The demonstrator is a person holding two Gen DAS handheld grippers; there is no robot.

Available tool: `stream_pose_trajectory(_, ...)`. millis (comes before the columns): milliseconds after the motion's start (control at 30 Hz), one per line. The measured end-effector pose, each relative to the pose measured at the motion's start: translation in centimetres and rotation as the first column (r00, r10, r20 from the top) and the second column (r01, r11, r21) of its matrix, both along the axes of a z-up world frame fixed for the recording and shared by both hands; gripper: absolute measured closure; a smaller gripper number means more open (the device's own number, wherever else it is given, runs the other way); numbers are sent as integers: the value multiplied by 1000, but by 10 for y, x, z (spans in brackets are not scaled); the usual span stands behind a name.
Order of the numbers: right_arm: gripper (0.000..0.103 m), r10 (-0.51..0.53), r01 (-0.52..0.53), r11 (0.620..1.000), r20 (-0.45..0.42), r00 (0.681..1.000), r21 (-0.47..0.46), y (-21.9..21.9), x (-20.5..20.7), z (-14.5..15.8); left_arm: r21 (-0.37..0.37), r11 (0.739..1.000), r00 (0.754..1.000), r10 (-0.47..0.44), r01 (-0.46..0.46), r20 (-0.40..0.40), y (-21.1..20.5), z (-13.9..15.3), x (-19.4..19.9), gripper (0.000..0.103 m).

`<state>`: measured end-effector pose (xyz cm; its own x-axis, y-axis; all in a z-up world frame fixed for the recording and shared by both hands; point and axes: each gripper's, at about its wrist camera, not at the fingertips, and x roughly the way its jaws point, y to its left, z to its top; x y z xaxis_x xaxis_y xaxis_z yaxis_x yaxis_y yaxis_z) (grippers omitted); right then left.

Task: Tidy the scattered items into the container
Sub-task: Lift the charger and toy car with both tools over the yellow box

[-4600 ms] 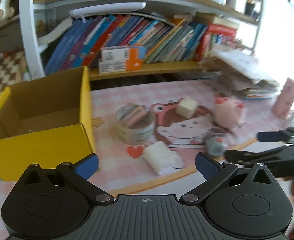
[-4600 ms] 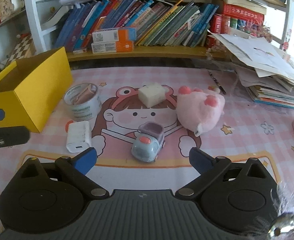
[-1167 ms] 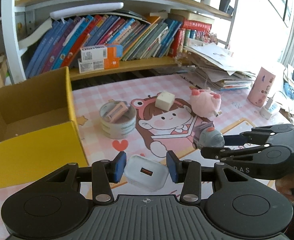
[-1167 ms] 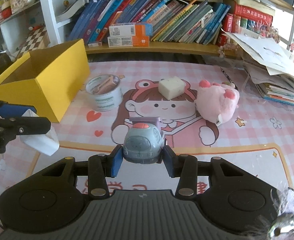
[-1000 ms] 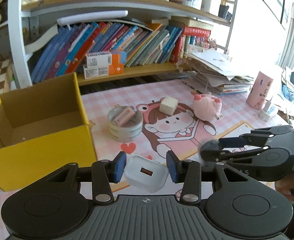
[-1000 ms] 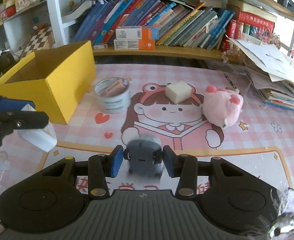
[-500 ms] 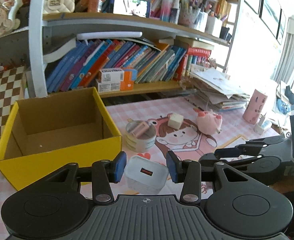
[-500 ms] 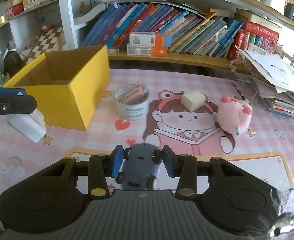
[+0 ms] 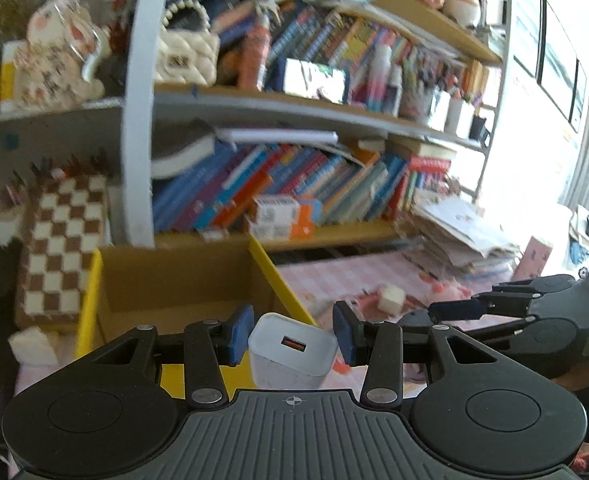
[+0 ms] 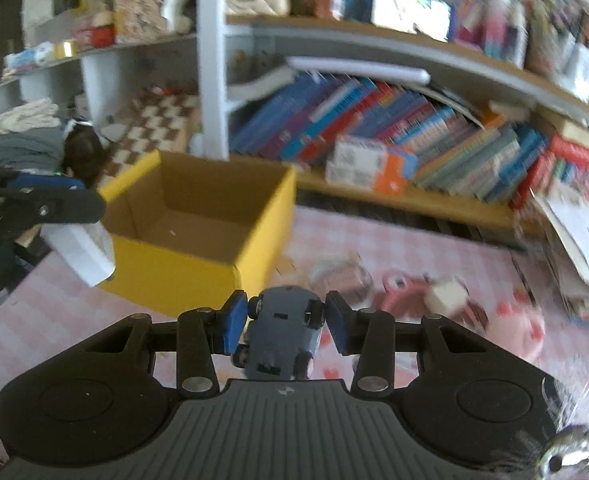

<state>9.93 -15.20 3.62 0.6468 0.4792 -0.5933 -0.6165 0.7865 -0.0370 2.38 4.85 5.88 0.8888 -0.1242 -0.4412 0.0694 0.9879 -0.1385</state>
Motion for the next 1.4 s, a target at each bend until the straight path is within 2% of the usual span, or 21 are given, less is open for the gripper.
stream_pose_trajectory(233,63,73,-74,997,49,996,20,33,15,22,32,999,998,41,-43,55,24,14,10,61)
stream_pose_trajectory(467,63,155,-154,988,109,982,-20,66,29,33,30,997,996,75,-76,48,45,11,32,61)
stream_pose_trajectory(700,62,207,-196,977,147,967,-89,99,52,28,44,990,991,130,-131,35,62,4,56,61)
stream_pose_trajectory(1100,62,263,-242,955,110,959,-171,149,91,-2,30,982,979,187,-185,-76,88,-28,113,61)
stream_pose_trajectory(1400,62,335,-308,912,57,941,-272,176,120,-33,40,977,961,215,-212,-176,105,-56,153,61)
